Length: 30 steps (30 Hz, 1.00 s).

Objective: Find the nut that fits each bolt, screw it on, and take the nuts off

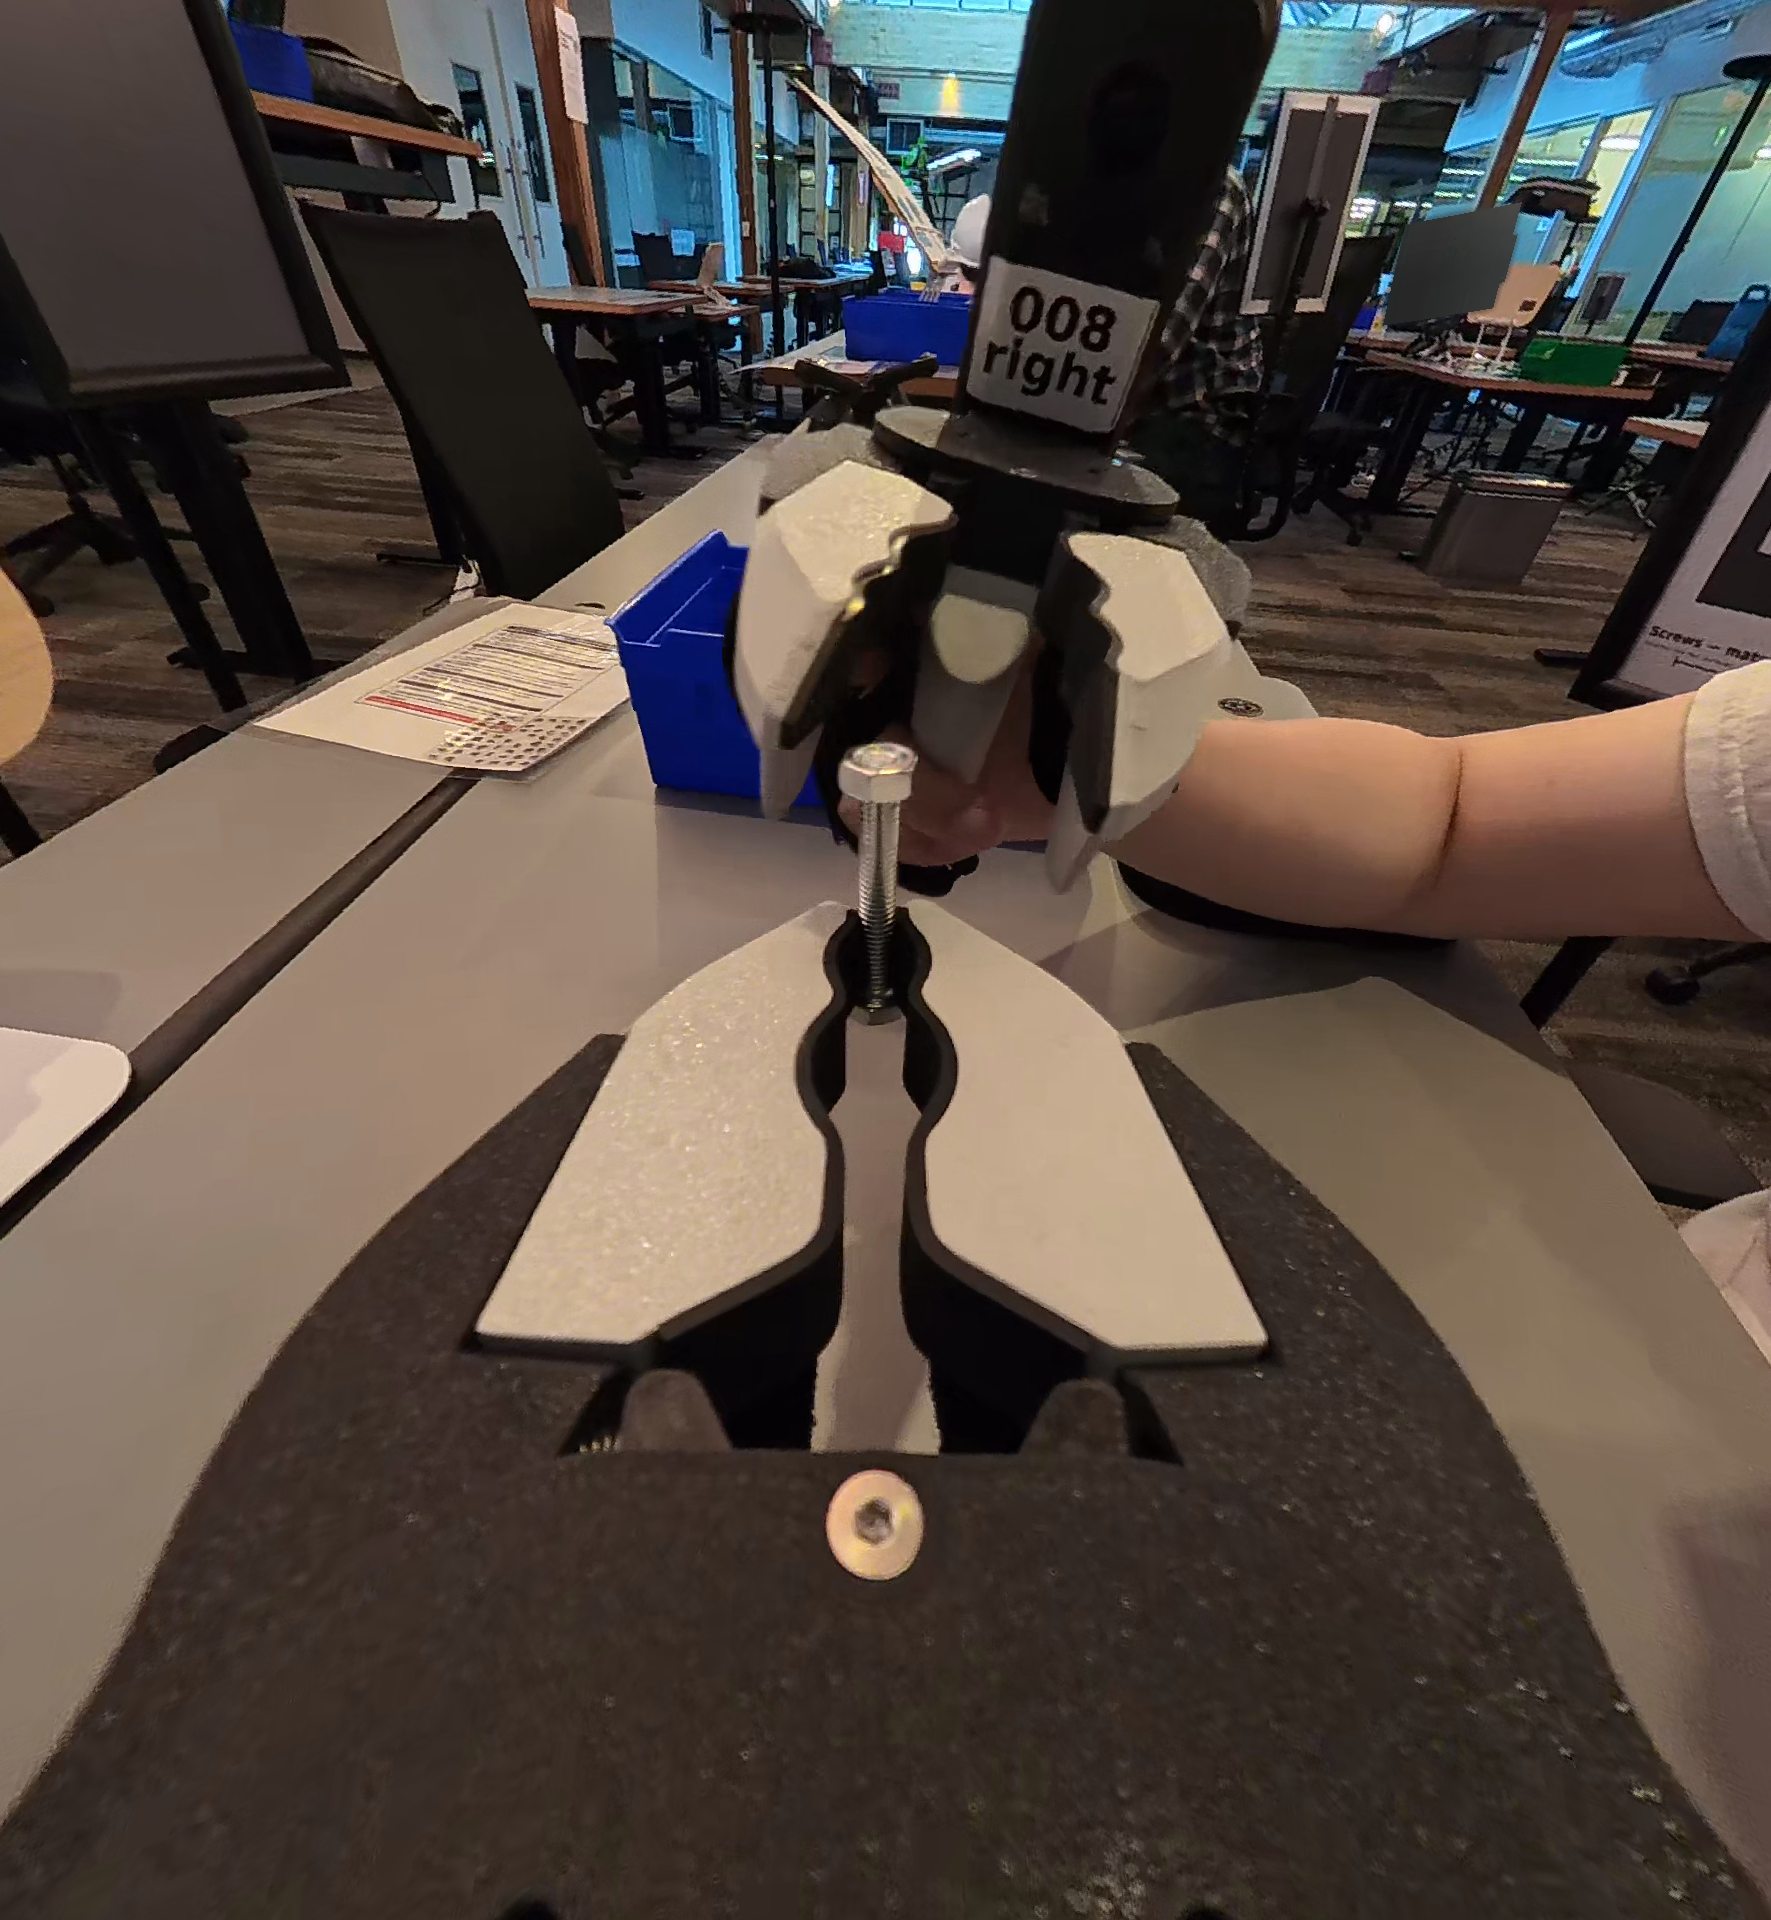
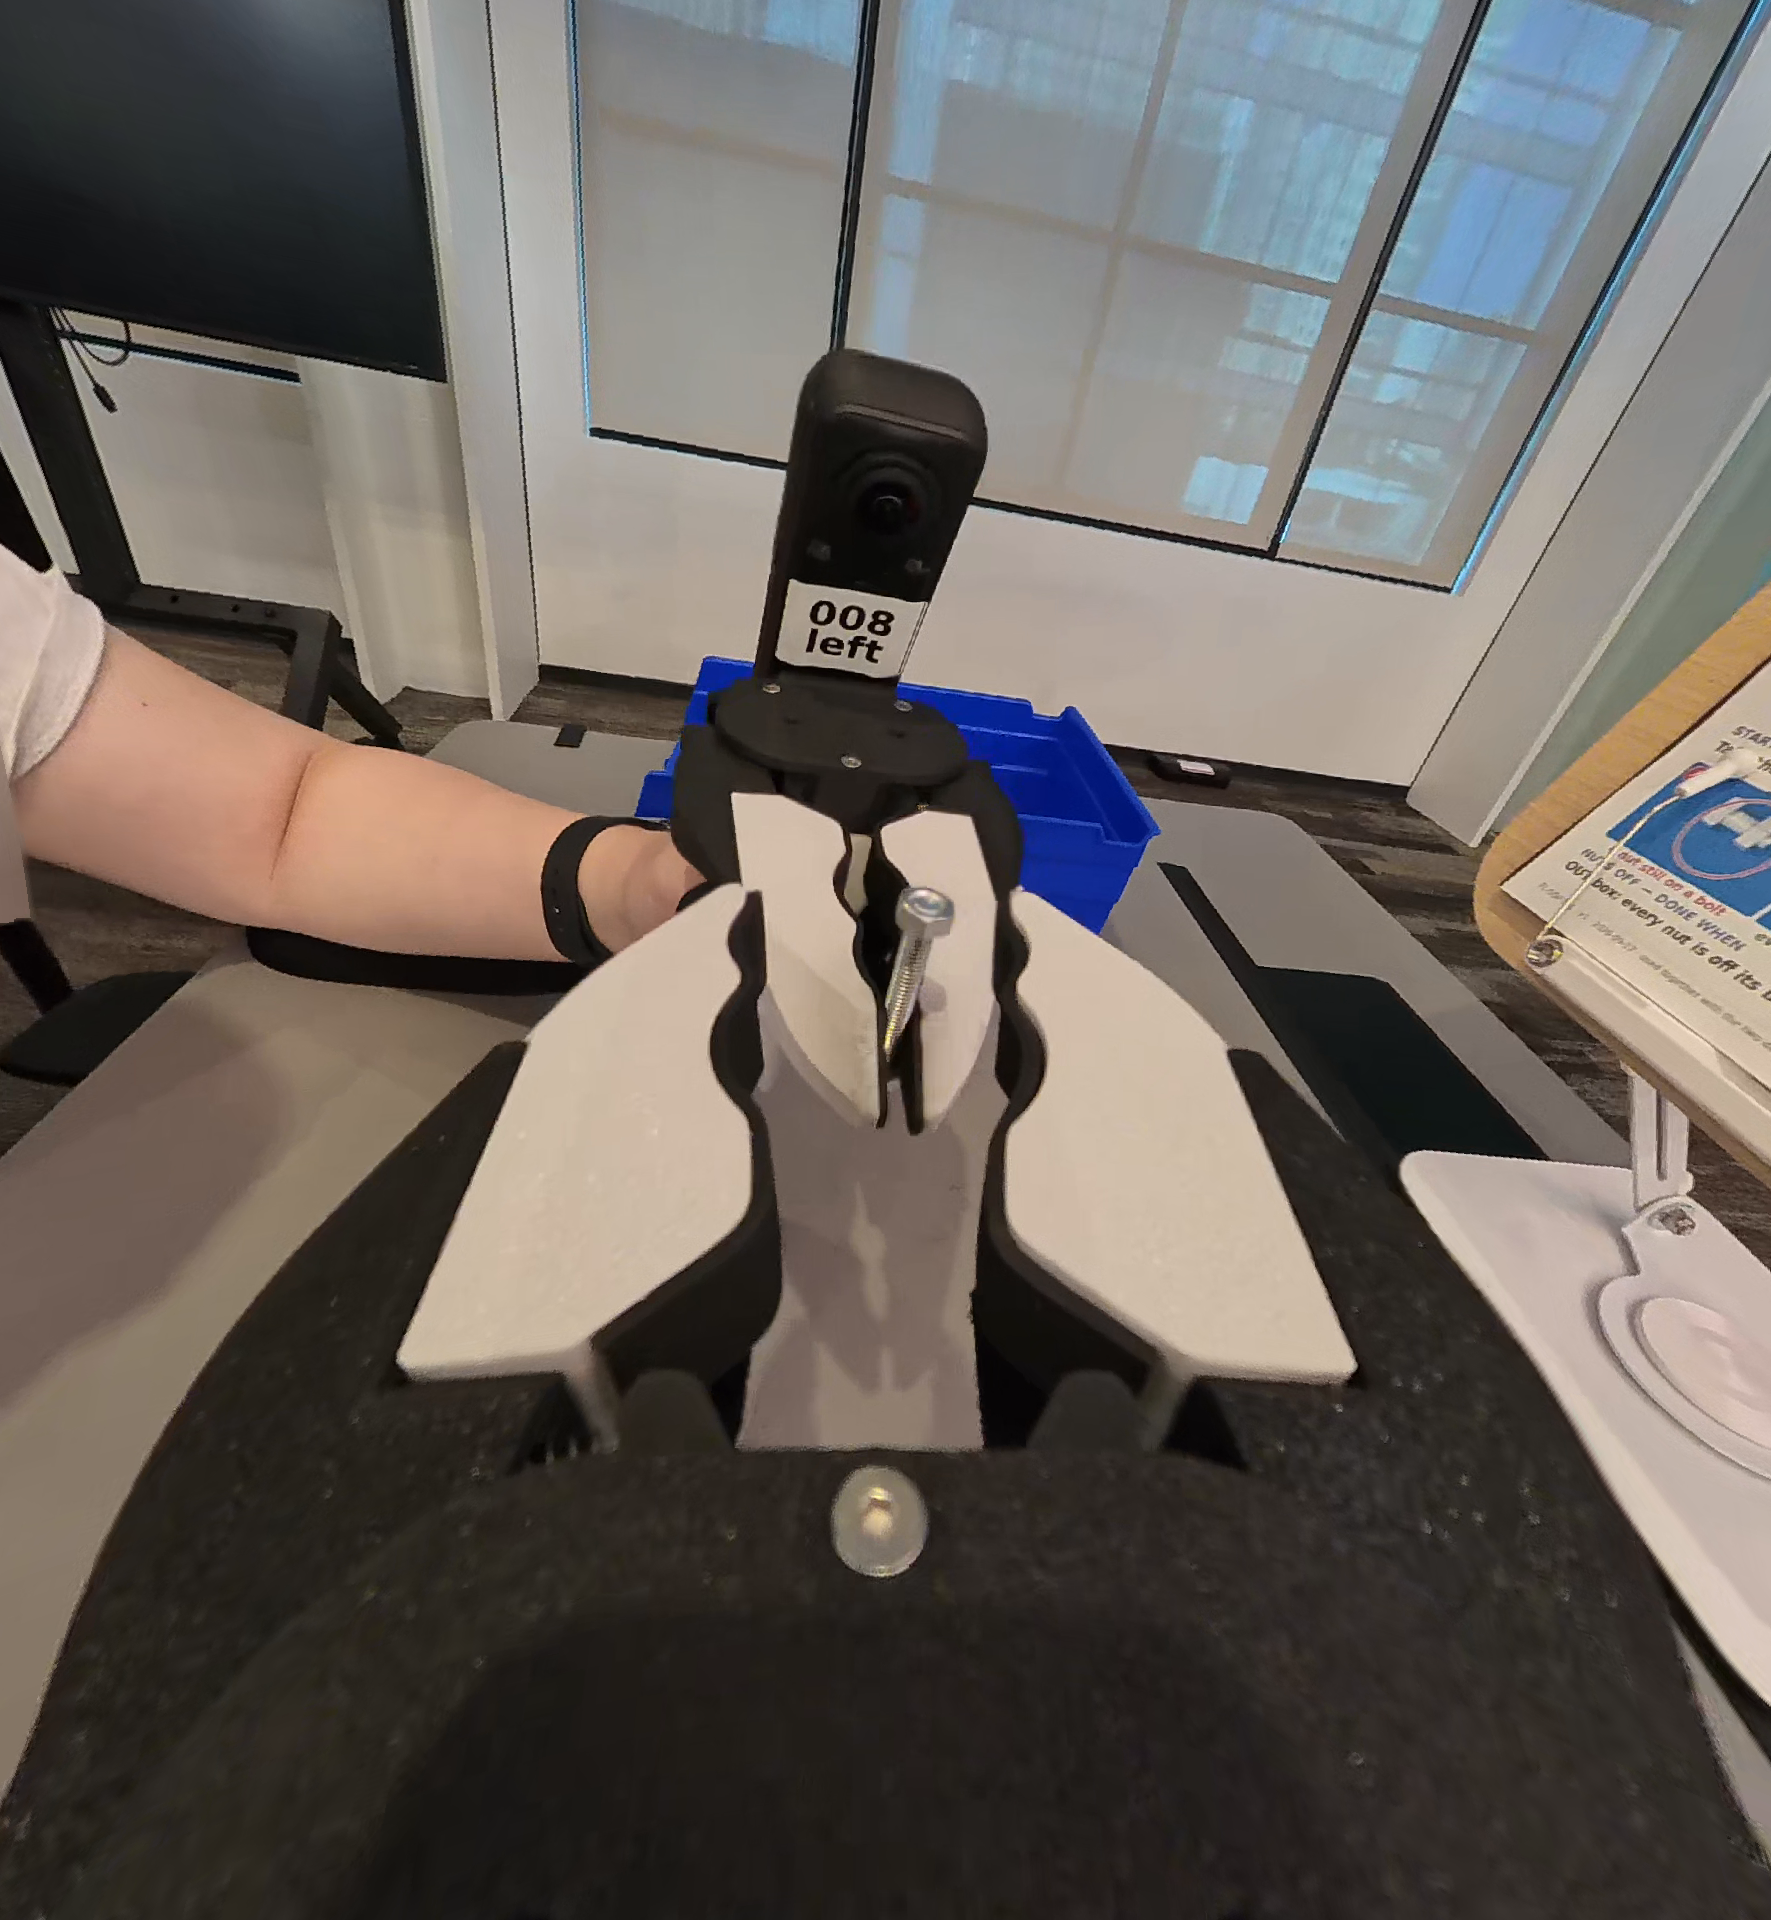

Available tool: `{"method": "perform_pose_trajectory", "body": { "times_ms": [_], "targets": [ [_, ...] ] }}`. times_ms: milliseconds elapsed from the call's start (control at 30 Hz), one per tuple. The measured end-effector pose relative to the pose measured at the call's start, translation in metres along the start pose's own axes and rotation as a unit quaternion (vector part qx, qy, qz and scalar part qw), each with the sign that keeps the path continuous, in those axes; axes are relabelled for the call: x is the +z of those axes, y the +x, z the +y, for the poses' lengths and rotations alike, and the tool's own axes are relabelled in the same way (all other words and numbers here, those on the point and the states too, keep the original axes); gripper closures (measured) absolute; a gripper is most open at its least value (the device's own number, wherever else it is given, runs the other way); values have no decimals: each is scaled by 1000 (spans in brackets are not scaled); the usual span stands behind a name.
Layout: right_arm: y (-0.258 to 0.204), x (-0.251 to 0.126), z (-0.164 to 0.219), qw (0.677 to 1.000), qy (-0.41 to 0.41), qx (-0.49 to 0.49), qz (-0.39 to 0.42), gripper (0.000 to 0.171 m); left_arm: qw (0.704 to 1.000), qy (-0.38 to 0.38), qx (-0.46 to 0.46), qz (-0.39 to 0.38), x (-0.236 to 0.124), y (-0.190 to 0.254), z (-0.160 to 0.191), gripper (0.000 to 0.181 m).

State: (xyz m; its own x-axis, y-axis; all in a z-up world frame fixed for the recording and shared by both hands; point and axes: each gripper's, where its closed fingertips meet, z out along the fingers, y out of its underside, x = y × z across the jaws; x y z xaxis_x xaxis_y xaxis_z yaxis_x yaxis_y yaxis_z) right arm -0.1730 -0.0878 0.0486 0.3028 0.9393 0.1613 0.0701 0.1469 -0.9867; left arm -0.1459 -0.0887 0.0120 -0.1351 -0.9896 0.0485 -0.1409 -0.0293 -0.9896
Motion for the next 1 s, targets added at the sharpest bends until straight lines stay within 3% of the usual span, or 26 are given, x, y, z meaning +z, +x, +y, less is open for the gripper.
{"method": "perform_pose_trajectory", "body": {
  "times_ms": [833, 1000],
  "targets": [
    [-13, 10, 0, 1000, -6, -9, -17, 119, 1000, 7, 8, -5, -1, 2, -5, 177],
    [-6, 1, -5, 1000, 5, -2, -12, 127, 1000, 19, -2, -19, -9, -7, -10, 177]
  ]
}}
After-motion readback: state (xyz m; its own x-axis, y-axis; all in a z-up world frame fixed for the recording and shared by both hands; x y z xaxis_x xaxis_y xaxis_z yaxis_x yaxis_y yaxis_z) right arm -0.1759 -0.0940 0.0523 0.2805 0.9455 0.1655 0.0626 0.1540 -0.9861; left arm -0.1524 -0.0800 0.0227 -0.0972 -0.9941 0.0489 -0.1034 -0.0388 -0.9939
